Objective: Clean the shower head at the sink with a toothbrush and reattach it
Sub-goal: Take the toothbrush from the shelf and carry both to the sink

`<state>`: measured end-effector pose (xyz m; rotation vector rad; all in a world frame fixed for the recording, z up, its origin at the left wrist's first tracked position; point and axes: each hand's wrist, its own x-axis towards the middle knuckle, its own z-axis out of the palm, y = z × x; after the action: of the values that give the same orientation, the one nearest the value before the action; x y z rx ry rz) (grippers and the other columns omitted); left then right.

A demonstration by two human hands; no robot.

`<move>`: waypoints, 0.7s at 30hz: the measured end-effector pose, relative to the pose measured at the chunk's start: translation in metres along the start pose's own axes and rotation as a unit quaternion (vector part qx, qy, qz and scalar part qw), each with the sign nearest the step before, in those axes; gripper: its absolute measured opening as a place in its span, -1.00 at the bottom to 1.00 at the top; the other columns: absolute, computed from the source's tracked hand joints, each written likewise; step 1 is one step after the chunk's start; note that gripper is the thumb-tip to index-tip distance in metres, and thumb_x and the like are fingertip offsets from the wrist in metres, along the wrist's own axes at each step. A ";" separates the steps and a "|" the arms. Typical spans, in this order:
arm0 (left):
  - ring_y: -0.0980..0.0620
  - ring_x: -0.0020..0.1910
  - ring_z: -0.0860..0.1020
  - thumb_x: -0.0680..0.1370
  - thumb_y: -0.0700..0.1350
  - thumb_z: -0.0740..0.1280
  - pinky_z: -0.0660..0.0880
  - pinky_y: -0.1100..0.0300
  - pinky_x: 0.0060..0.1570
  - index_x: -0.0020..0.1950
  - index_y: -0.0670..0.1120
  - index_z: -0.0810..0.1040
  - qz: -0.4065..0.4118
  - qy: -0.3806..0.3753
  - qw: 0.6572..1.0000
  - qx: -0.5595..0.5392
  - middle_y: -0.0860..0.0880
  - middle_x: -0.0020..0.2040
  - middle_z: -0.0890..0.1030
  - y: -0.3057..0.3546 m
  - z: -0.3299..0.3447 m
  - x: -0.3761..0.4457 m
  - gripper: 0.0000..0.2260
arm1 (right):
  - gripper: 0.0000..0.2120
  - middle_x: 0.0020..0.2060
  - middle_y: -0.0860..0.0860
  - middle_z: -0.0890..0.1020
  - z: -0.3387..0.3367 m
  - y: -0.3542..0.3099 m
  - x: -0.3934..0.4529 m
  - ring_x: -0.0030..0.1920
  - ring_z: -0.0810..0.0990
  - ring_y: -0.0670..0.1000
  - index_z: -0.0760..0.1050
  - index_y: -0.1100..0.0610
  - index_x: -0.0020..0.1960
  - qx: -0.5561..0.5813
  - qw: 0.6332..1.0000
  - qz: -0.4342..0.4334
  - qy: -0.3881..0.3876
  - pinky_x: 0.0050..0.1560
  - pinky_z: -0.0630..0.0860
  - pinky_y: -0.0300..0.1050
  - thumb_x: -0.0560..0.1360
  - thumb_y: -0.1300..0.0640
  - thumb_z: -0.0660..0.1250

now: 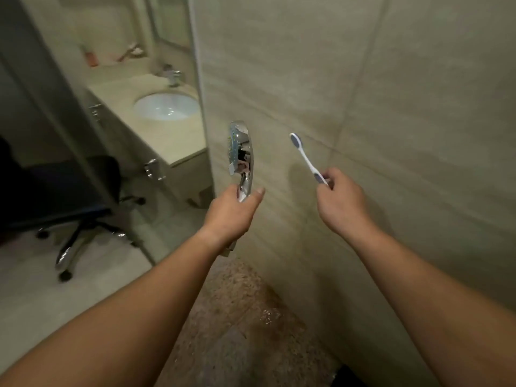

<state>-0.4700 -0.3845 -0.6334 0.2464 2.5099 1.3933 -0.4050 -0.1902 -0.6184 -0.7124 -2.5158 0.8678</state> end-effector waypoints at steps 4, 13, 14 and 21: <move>-0.31 0.04 0.62 0.62 0.23 0.16 0.57 -0.15 0.12 -0.15 -0.02 0.36 -0.065 0.094 0.993 0.000 -0.24 0.00 0.66 -0.051 -0.044 -0.021 -0.65 | -0.81 -0.28 0.05 0.56 0.048 -0.018 -0.029 -0.14 0.53 0.18 0.49 0.06 -0.09 0.034 0.994 -0.076 -0.070 -0.25 0.27 -0.08 0.61 0.06 0.14; -0.10 -0.31 0.69 0.59 0.07 0.39 0.53 0.14 -0.31 0.01 -0.07 0.42 -0.227 0.181 0.956 -0.025 -0.10 -0.10 0.67 -0.176 -0.132 -0.106 -0.74 | -0.96 -0.33 -0.05 0.58 0.163 -0.092 -0.082 -0.29 0.62 0.09 0.44 -0.16 -0.10 0.144 0.958 -0.100 -0.225 -0.18 0.57 0.10 0.50 -0.01 0.28; -0.08 -0.32 0.67 0.58 0.05 0.40 0.50 0.17 -0.35 0.02 -0.09 0.43 -0.242 0.186 0.952 -0.026 -0.10 -0.11 0.67 -0.188 -0.139 -0.117 -0.74 | -0.94 -0.33 -0.04 0.58 0.170 -0.107 -0.085 -0.30 0.61 0.09 0.44 -0.17 -0.11 0.156 0.953 -0.105 -0.236 -0.19 0.57 0.10 0.48 0.00 0.29; -0.06 -0.40 0.63 0.59 0.02 0.40 0.51 0.15 -0.36 0.00 -0.11 0.49 -0.327 0.228 0.915 -0.059 -0.14 -0.21 0.66 -0.252 -0.172 -0.169 -0.79 | -0.89 -0.35 -0.02 0.59 0.217 -0.166 -0.100 -0.32 0.56 0.07 0.46 -0.16 -0.11 0.190 0.933 -0.111 -0.286 -0.23 0.57 0.17 0.41 -0.14 0.25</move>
<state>-0.3674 -0.7019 -0.7363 -0.9607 2.4459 1.3943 -0.4900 -0.4592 -0.6880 -0.0375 -2.6932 1.5963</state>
